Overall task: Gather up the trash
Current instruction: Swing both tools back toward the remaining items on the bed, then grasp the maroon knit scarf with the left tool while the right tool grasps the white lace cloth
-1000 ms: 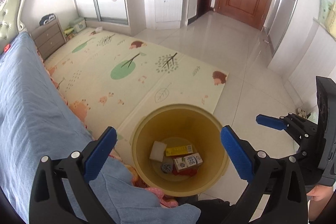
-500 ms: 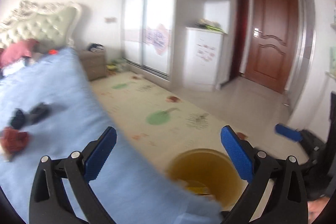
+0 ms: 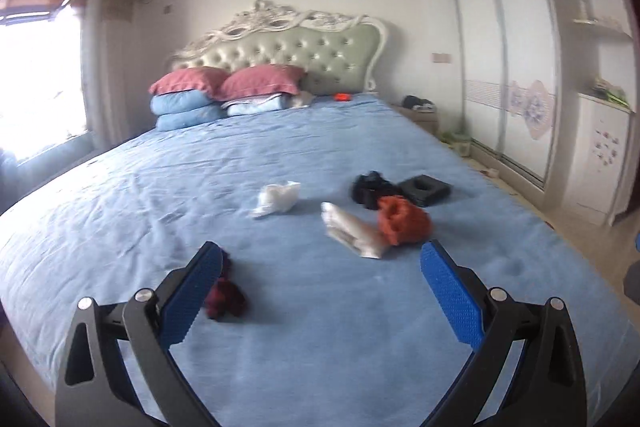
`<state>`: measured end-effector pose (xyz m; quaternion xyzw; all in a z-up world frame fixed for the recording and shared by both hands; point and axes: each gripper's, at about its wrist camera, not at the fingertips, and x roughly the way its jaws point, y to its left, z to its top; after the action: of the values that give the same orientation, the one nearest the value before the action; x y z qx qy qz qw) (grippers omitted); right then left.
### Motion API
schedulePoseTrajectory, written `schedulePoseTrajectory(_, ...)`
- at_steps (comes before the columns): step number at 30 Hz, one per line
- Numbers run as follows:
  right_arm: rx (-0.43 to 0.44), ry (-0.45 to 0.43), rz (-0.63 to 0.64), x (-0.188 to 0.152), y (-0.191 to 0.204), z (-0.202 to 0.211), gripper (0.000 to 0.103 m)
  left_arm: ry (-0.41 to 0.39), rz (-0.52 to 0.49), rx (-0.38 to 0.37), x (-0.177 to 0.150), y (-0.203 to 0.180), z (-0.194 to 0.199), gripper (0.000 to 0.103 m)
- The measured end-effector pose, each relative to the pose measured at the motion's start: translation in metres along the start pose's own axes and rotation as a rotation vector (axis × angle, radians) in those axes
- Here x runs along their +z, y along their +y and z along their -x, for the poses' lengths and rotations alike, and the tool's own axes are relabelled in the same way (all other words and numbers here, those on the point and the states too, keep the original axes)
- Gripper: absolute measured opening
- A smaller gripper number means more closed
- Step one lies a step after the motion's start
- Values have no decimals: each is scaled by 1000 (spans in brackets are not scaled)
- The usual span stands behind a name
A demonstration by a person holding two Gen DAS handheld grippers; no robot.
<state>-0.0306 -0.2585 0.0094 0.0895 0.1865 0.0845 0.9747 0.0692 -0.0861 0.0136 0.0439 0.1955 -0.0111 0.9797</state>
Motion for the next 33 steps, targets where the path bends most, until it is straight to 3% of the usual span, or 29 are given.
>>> schedulePoseTrajectory(5,54,84,65,17,49,-55,95,140,149,30,2,72,-38,99)
schedulePoseTrajectory(8,118,127,58,21,70,-81,95,207,153,53,-6,92,-56,99)
schedulePoseTrajectory(15,131,143,103,23,88,-92,95,359,195,44,-18,115,-104,99)
schedulePoseTrajectory(21,134,166,133,23,93,-107,95,417,153,44,-17,112,-130,99)
schedulePoseTrajectory(22,138,170,136,23,94,-109,95,434,153,42,-19,111,-134,95)
schedulePoseTrajectory(25,130,182,145,22,95,-113,95,482,171,11,-26,113,-144,53)
schedulePoseTrajectory(27,135,197,142,22,95,-119,95,472,192,0,-27,117,-140,46)
schedulePoseTrajectory(28,141,207,141,21,96,-122,95,464,204,-22,-26,119,-137,32)
schedulePoseTrajectory(30,154,222,138,20,96,-128,95,454,212,-61,-24,120,-133,26)
schedulePoseTrajectory(33,208,247,132,21,100,-136,94,416,191,-96,-20,118,-123,25)
